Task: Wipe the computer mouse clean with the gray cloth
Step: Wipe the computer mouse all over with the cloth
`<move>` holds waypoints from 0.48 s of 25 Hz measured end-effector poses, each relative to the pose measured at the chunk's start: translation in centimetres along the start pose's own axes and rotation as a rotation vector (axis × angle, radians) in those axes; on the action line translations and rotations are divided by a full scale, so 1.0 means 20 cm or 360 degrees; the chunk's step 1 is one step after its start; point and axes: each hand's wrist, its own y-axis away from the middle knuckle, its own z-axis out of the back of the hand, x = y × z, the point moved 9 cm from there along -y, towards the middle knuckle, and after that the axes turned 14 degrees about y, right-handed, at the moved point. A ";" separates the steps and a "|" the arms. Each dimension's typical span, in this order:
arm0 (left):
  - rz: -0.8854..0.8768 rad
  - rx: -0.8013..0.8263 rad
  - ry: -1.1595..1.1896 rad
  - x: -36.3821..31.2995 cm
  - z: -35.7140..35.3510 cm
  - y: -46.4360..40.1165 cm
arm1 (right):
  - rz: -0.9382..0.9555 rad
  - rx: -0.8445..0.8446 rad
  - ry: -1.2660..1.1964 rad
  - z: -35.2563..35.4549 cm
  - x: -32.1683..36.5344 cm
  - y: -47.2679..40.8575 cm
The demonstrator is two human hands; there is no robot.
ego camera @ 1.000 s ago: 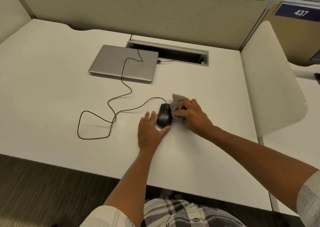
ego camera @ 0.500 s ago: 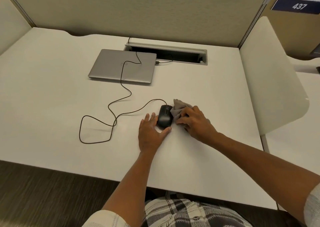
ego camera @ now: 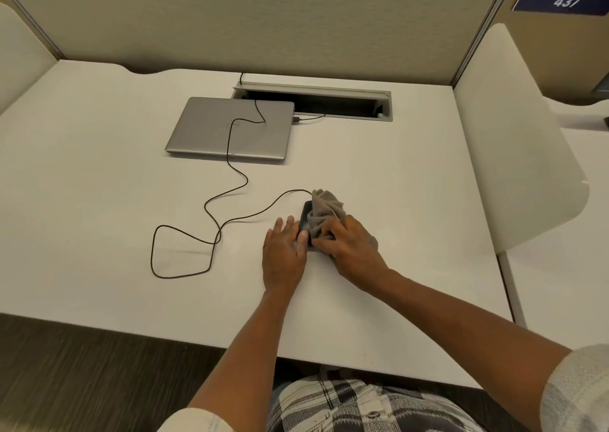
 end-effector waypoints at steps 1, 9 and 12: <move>0.0004 0.0003 -0.0004 0.00 0.00 0.00 | 0.0109 0.0025 0.0069 -0.01 0.02 0.01; 0.0018 0.0018 -0.0032 0.01 -0.01 0.00 | -0.0065 0.0290 0.0229 -0.05 -0.14 0.00; 0.0019 0.0007 -0.0016 0.00 -0.01 0.00 | -0.0264 0.0201 0.0140 0.01 -0.19 -0.08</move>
